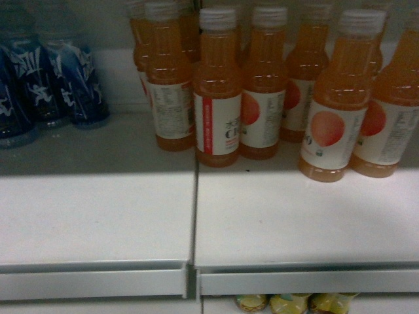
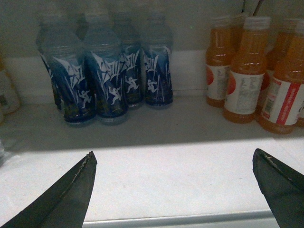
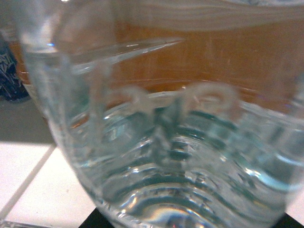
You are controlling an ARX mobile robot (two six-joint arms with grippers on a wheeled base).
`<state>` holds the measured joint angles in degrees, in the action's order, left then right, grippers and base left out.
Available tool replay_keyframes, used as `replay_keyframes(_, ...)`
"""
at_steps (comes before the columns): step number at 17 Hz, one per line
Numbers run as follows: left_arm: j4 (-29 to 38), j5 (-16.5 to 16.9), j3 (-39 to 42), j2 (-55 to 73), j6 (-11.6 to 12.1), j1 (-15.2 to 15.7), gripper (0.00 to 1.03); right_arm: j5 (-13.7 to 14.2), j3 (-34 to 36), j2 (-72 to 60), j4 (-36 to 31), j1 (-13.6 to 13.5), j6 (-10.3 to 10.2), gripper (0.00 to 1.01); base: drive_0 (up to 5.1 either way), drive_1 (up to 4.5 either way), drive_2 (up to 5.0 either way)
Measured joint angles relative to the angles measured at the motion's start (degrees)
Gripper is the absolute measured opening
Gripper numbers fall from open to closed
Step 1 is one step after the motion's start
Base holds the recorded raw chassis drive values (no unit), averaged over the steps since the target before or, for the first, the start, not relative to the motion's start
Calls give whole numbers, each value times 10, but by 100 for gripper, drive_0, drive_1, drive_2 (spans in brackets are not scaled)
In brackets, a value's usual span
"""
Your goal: Move water from second to third shelf
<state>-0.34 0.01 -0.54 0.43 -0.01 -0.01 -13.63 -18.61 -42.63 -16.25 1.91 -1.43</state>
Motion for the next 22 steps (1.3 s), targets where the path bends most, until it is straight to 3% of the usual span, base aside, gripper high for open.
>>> replay_keyframes(22,1,0,0,0,0,0,98,0,0,0,4,0,0,39,-491,175,312)
